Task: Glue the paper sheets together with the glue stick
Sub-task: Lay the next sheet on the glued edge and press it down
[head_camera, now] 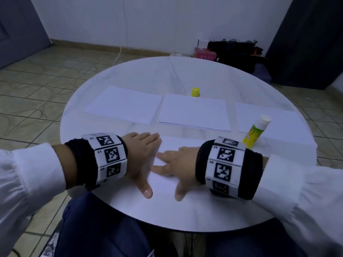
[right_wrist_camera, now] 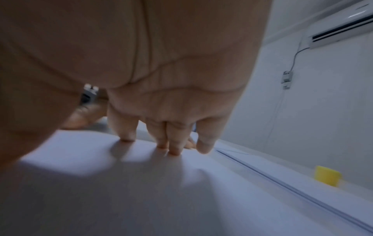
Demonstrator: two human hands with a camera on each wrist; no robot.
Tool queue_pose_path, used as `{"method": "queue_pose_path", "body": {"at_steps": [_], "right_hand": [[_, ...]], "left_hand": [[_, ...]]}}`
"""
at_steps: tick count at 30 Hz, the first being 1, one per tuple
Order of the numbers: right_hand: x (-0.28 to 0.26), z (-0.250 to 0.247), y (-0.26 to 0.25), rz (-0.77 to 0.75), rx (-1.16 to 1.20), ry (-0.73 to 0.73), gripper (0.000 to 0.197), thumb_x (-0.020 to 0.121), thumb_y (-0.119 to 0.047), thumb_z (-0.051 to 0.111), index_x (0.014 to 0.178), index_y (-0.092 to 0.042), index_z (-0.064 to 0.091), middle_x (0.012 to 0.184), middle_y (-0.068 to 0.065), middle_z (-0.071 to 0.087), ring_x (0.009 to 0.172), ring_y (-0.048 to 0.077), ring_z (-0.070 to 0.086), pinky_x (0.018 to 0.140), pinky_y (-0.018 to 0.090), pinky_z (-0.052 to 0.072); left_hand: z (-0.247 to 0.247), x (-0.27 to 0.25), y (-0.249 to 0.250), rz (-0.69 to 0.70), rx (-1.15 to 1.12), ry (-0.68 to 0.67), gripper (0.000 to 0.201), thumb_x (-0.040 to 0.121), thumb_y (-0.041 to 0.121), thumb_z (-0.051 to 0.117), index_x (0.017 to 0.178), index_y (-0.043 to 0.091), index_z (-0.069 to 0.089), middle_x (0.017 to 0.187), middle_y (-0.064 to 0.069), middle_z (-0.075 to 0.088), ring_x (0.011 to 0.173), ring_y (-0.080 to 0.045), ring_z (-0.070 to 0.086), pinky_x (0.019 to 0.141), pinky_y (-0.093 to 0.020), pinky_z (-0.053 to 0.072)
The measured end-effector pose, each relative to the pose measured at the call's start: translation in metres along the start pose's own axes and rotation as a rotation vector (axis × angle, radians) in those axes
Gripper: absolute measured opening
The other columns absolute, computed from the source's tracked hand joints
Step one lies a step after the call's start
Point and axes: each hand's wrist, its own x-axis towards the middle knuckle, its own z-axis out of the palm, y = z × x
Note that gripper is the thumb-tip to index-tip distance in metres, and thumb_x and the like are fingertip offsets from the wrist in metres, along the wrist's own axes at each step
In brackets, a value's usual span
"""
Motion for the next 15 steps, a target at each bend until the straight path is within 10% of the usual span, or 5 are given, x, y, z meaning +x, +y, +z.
{"method": "queue_pose_path", "body": {"at_steps": [11,15], "right_hand": [[-0.069,0.060,0.076,0.358,0.259,-0.150,0.141,0.061,-0.039,0.085,0.146,-0.021,-0.026,0.154,0.001,-0.030,0.145,0.016,-0.017,0.119,0.040,0.007],[-0.071,0.060,0.072,0.393,0.216,-0.153,0.143,0.060,-0.042,0.085,0.146,-0.018,-0.026,0.155,0.006,-0.027,0.146,0.020,-0.013,0.118,0.044,0.013]], "left_hand": [[0.003,0.005,-0.008,0.019,-0.036,0.016,0.154,0.043,0.087,0.065,0.150,0.011,-0.015,0.158,0.000,-0.021,0.147,-0.016,-0.014,0.120,-0.036,0.000],[-0.001,0.001,-0.006,0.036,-0.051,0.005,0.165,0.018,0.094,0.038,0.151,0.012,-0.014,0.159,0.001,-0.019,0.147,-0.016,-0.013,0.120,-0.032,-0.002]]}}
